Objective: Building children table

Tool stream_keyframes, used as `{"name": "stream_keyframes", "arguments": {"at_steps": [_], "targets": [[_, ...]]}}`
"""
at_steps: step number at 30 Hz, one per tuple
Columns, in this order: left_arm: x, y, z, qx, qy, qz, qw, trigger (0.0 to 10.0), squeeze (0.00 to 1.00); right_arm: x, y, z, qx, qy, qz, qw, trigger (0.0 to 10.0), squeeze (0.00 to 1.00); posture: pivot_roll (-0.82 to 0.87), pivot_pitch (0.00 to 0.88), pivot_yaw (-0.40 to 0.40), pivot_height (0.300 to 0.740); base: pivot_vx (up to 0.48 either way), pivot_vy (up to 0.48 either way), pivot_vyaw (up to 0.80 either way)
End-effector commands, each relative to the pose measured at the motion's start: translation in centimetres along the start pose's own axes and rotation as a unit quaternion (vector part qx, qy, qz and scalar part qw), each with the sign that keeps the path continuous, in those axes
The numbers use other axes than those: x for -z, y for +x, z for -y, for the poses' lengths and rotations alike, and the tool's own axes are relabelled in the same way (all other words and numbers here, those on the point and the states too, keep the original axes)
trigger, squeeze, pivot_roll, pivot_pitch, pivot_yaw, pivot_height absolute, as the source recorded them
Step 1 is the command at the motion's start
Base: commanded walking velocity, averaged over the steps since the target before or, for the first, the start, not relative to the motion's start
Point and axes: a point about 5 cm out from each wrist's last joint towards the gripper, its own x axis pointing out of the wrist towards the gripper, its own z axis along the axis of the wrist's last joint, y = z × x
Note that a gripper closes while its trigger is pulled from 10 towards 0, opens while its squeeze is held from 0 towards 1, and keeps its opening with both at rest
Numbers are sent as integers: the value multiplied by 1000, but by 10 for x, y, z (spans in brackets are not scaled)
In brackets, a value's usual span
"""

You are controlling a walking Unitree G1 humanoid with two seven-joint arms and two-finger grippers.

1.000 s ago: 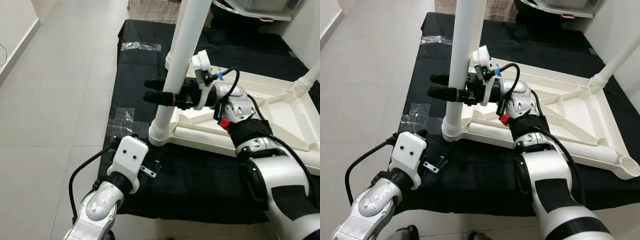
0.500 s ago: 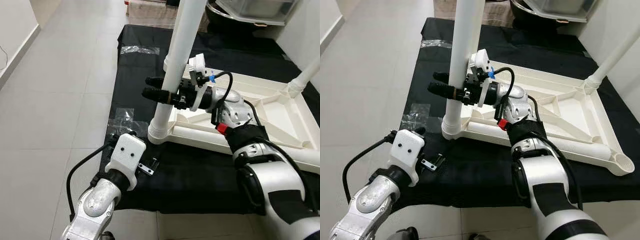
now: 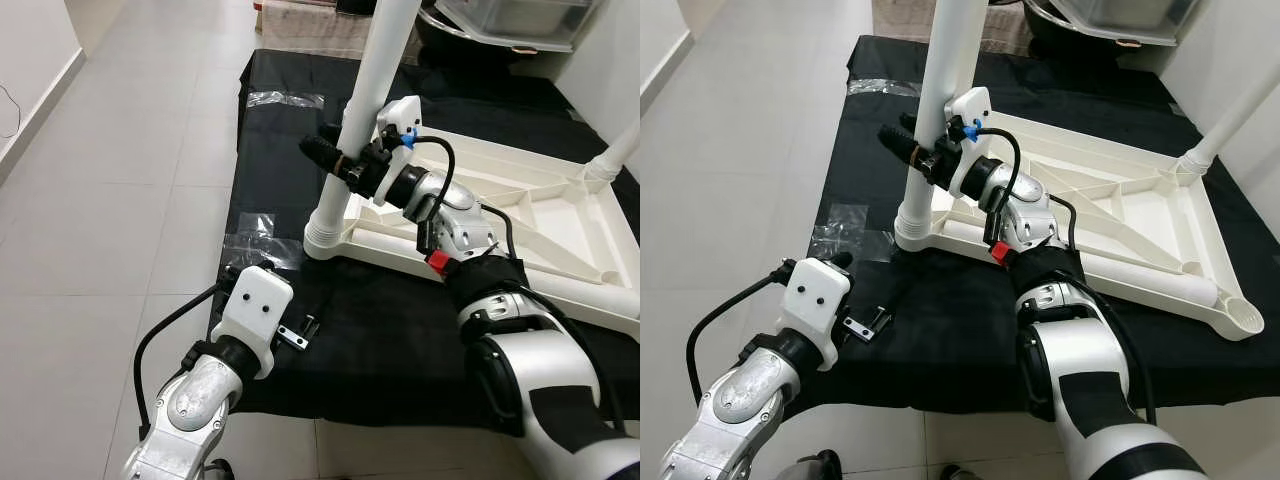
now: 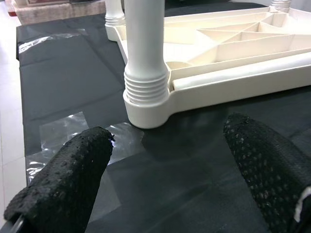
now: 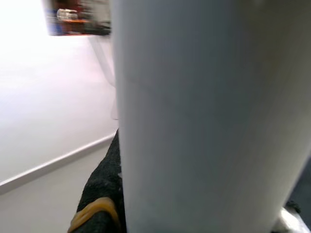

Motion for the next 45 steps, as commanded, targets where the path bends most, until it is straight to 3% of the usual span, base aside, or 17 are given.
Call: {"name": "stream_keyframes", "arguments": {"at_steps": [1, 11, 14, 22, 27, 31, 32, 33, 34, 35, 36, 37, 39, 40, 42, 44, 45], "targets": [[5, 0, 2, 7, -2, -9, 1000, 10000, 0, 48, -19, 10, 83, 31, -107, 990, 10000, 0, 91, 238, -128, 740, 0, 0, 0], [4, 1, 1, 6, -2, -7, 1000, 10000, 0, 52, -16, 19, 255, 35, -141, 956, 10000, 0, 91, 243, -129, 740, 0, 0, 0], [4, 1, 1, 7, -3, -6, 1000, 10000, 0, 55, -23, 28, 343, 47, -153, 925, 10000, 0, 93, 245, -130, 740, 0, 0, 0], [4, 1, 1, 8, -2, -6, 1000, 10000, 0, 52, -31, 36, 459, 31, -156, 874, 10000, 0, 94, 245, -130, 740, 0, 0, 0], [5, 1, 1, 9, 0, -7, 1000, 10000, 0, 42, -31, 31, 584, 15, -114, 803, 10000, 0, 96, 246, -132, 740, 0, 0, 0], [5, 1, 1, 10, 0, -7, 1000, 10000, 0, 42, -31, 29, 594, 19, -111, 797, 10000, 0, 96, 246, -132, 740, 0, 0, 0], [5, 2, 1, 10, 1, -6, 1000, 10000, 0, 43, -30, 24, 614, 37, -103, 782, 10000, 0, 97, 248, -132, 740, 0, 0, 0], [5, 2, 1, 10, 1, -6, 1000, 10000, 0, 43, -30, 24, 614, 37, -103, 782, 10000, 0, 97, 248, -132, 740, 0, 0, 0], [4, 2, 1, 9, 0, -6, 1000, 10000, 0, 45, -31, 22, 639, 45, -110, 760, 10000, 0, 98, 248, -134, 740, 0, 0, 0], [4, 2, 1, 9, 0, -6, 1000, 10000, 0, 45, -31, 22, 639, 45, -110, 760, 10000, 0, 98, 248, -134, 740, 0, 0, 0], [4, 2, 1, 8, 0, -5, 1000, 10000, 0, 45, -32, 17, 671, 28, -123, 731, 10000, 0, 98, 249, -133, 740, 0, 0, 0], [4, 2, 1, 8, 0, -5, 1000, 10000, 0, 45, -32, 17, 671, 28, -123, 731, 10000, 0, 98, 249, -133, 740, 0, 0, 0], [4, 2, 0, 8, 0, -5, 1000, 10000, 0, 48, -34, 13, 704, 28, -148, 694, 10000, 0, 96, 247, -135, 740, 0, 0, 0], [4, 2, 0, 8, 0, -5, 1000, 10000, 0, 48, -34, 13, 704, 28, -148, 694, 10000, 0, 96, 247, -135, 740, 0, 0, 0], [4, 2, 0, 8, 0, -5, 1000, 10000, 0, 49, -36, 11, 719, 17, -166, 674, 10000, 0, 96, 247, -135, 740, 0, 0, 0], [5, 3, 0, 7, -1, -5, 1000, 10000, 0, 54, -39, 2, 757, 0, -199, 622, 10000, 0, 93, 245, -136, 740, 0, 0, 0], [5, 3, 0, 7, -1, -5, 1000, 10000, 0, 54, -39, 2, 757, 0, -199, 622, 10000, 0, 93, 245, -136, 740, 0, 0, 0]]}}
